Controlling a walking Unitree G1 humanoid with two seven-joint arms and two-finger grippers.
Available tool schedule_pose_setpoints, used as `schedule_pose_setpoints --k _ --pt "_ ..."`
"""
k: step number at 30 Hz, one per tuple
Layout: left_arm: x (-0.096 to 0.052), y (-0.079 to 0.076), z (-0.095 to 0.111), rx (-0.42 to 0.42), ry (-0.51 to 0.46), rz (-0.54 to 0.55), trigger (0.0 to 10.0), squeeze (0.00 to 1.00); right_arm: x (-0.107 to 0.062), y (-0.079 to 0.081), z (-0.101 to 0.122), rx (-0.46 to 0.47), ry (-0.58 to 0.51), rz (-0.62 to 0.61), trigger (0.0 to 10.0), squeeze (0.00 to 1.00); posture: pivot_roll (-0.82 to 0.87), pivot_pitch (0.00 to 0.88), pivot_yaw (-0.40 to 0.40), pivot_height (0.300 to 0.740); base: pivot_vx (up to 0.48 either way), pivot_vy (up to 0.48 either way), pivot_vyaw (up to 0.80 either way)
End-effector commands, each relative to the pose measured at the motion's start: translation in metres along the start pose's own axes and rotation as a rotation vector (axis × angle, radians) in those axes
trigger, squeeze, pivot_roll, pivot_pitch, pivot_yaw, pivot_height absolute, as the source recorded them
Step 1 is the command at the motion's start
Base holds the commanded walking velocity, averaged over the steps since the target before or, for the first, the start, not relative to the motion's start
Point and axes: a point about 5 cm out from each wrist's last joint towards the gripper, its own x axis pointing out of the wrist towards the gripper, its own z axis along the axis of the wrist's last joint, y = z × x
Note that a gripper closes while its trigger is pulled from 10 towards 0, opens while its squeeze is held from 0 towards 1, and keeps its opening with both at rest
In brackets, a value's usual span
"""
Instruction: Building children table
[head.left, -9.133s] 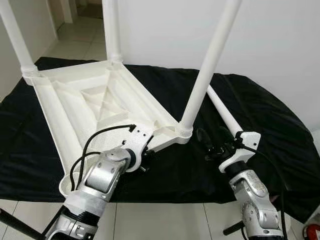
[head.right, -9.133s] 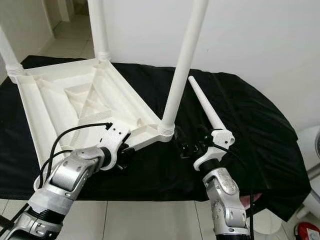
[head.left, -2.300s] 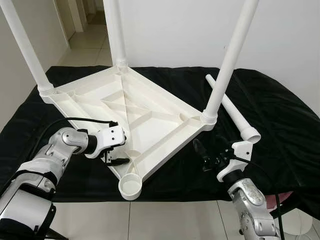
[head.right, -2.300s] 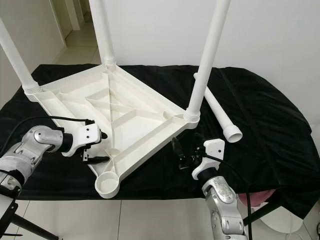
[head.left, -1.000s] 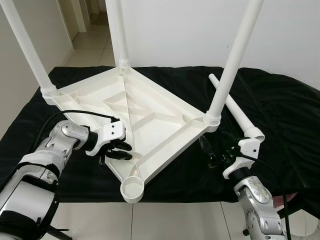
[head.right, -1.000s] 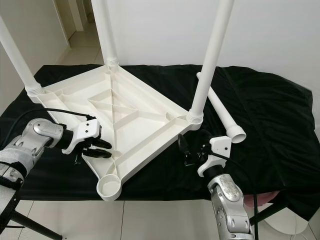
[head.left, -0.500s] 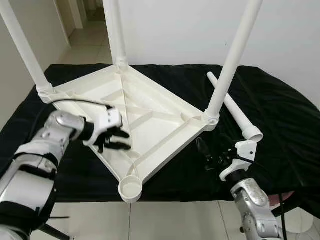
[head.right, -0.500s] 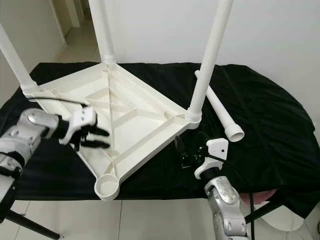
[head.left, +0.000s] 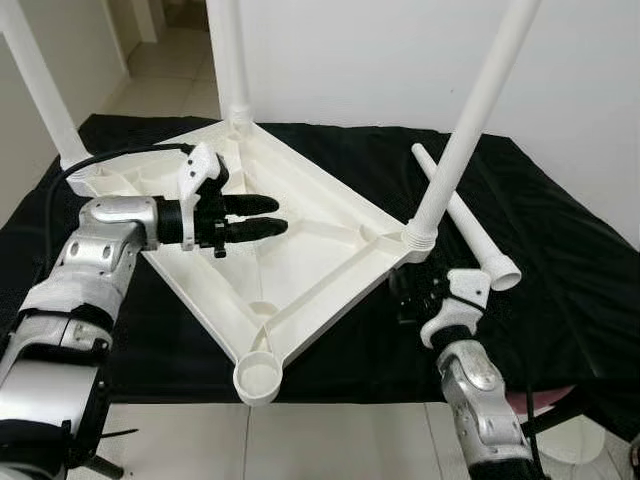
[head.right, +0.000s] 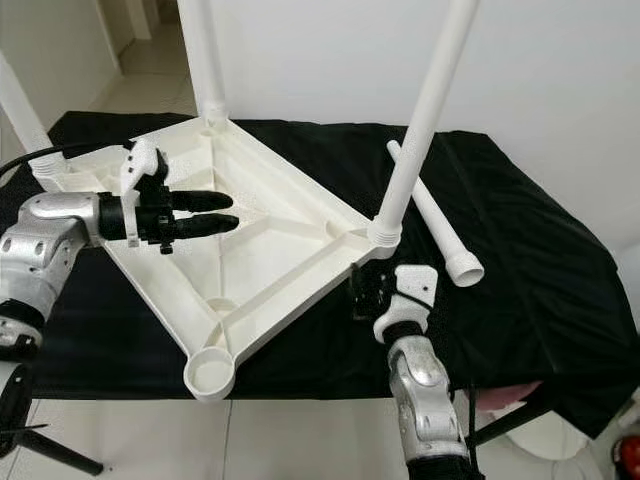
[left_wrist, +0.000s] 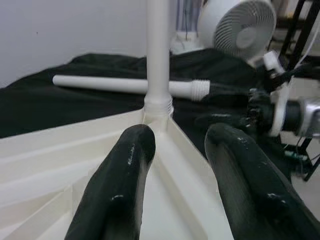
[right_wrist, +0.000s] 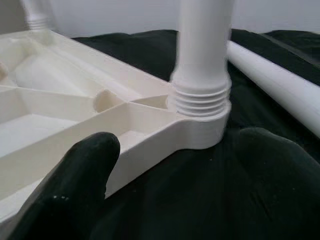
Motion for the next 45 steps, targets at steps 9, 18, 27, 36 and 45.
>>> schedule_pose_setpoints --k 9,18,27,36,45 --pt "-0.007 -0.008 -0.005 -0.054 -0.092 0.324 10.0 0.00 0.031 0.002 -0.006 0.086 0.049 -0.085 10.0 0.00 0.05 0.000 -0.114 0.740 0.000 0.000 0.00" --pt "-0.013 -0.033 -0.005 -0.090 -0.079 0.431 10.0 0.00 0.067 0.018 0.003 0.148 0.068 -0.111 10.0 0.00 0.10 0.005 -0.143 0.740 0.000 0.000 0.00" --pt "-0.016 -0.046 -0.006 -0.087 -0.058 0.424 10.0 0.00 0.080 0.023 0.006 0.159 0.095 -0.125 10.0 0.00 0.13 0.006 -0.155 0.740 0.000 0.000 0.00" --pt "-0.025 -0.062 -0.007 -0.101 -0.044 0.372 10.0 0.00 0.081 0.017 0.005 0.064 0.076 -0.257 10.0 0.00 0.14 0.000 -0.188 0.740 0.000 0.000 0.00" --pt "-0.028 -0.071 -0.011 -0.110 -0.011 0.336 10.0 0.00 0.087 0.000 0.014 0.004 0.047 -0.341 10.0 0.00 0.13 0.005 -0.207 0.740 0.000 0.000 0.00"
